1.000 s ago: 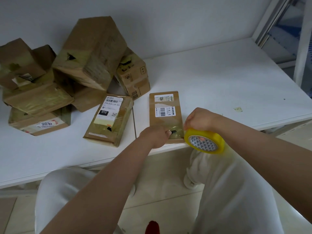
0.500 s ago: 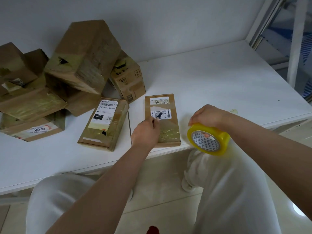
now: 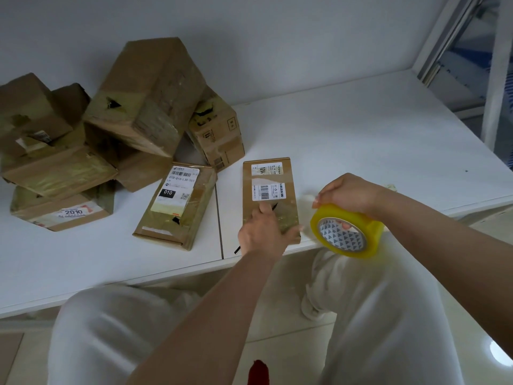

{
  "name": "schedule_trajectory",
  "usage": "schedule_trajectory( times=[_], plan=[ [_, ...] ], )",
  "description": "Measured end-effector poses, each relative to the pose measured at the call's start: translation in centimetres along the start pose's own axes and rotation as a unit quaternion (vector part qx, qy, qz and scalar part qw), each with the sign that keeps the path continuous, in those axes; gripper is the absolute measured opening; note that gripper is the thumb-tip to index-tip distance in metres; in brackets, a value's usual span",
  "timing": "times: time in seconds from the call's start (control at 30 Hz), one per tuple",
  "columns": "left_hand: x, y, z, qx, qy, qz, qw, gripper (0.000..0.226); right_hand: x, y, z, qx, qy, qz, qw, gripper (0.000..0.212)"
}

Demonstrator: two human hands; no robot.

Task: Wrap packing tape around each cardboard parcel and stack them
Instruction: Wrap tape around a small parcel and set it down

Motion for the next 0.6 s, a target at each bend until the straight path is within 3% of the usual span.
schedule_trajectory(
  times=[0.07,0.17,0.23,0.37,0.47,0.53,0.6],
  plan=[
    [0.7,-0.9,0.0,0.016,-0.007,-0.095,0.995,0.085,0.3,0.0,-0.3,0.005,0.003,-0.001,1.000,0.006],
    [1.8,-4.5,0.5,0.047,0.079,-0.208,0.974,0.067,0.3,0.1,-0.8,0.004,-0.005,-0.001,1.000,0.009],
    [2.3,-7.3,1.2,0.079,0.070,-0.209,0.972,0.058,0.0,-0.2,-0.9,0.002,-0.010,0.001,1.000,0.007],
    [2.5,-10.3,2.1,0.096,-0.035,-0.174,0.979,0.069,-0.6,-0.9,-1.1,0.009,-0.020,-0.006,1.000,0.011],
    [3.6,-9.4,0.8,0.014,0.046,-0.201,0.978,0.056,-0.8,-1.1,-1.4,0.028,-0.033,-0.006,0.999,0.013],
    [4.5,-7.4,-1.3,-0.011,0.066,-0.313,0.947,0.056,-1.0,-1.5,-1.6,0.034,-0.048,-0.012,0.998,0.013],
    [4.7,-5.0,-3.2,0.010,-0.005,-0.437,0.899,0.064,-1.4,-1.9,-1.8,0.042,-0.071,-0.022,0.996,0.014]
  ],
)
Point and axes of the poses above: each hand's wrist, its own z-axis towards the middle knuckle, its own x-axis out of the back of the hand, y = z × x, the point moved 1 cm from there along z, towards the middle knuckle, and after that the axes turned 7 degrees about -z, right-handed, at the moved point
